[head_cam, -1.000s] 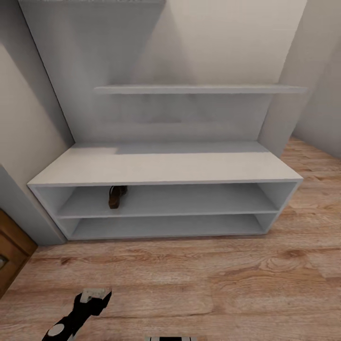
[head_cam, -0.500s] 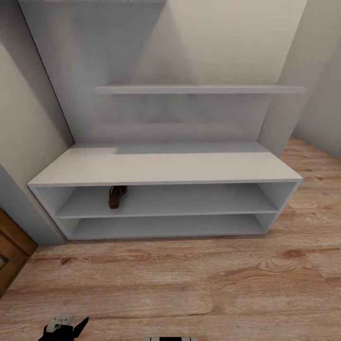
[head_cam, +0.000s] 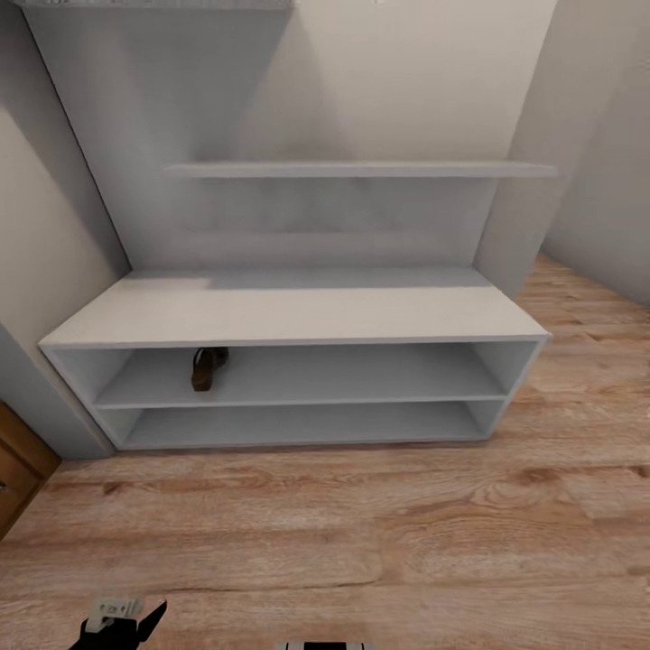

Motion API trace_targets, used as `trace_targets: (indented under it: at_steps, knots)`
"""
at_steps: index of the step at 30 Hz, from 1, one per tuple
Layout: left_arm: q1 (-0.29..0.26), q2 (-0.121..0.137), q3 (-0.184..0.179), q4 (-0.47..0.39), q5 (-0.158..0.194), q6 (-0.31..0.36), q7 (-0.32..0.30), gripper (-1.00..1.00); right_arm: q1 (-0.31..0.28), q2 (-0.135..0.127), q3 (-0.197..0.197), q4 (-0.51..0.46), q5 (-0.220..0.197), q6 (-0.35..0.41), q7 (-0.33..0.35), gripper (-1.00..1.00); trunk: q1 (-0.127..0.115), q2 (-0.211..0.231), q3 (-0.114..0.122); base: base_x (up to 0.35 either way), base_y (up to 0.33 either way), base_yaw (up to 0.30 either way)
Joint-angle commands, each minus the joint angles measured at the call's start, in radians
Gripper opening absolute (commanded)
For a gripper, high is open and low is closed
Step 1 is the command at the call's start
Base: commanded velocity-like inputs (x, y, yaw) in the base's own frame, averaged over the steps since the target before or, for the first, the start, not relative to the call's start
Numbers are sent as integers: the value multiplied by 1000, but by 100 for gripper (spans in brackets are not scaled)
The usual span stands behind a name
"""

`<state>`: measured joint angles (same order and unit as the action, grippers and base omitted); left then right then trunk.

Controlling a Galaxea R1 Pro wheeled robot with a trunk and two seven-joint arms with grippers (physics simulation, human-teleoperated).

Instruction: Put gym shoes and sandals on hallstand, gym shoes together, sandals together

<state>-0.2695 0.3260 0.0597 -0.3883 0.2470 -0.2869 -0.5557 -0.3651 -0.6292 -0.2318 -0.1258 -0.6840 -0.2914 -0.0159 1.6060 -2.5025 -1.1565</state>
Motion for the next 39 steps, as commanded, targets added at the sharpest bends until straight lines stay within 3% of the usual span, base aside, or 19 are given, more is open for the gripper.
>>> trace_targets:
  at_steps: [1,16,32,39]
  knots:
    - [0,0,6,1,6,2,-9,100,0,0,-1,0,-2,-2,-1,-100,-1,0,-1,-235,-207,0]
    - [0,1,12,0,6,3,-9,100,0,0,-1,0,-1,-2,-1,-100,-1,0,-1,-221,-166,0]
    - [0,1,13,0,6,5,-6,100,0,3,0,0,0,0,-1,-100,-1,0,-1,-89,18,0]
    - [0,1,13,-1,12,4,-3,100,-1,22,2,1,4,1,2,-100,-1,0,-1,-94,77,0]
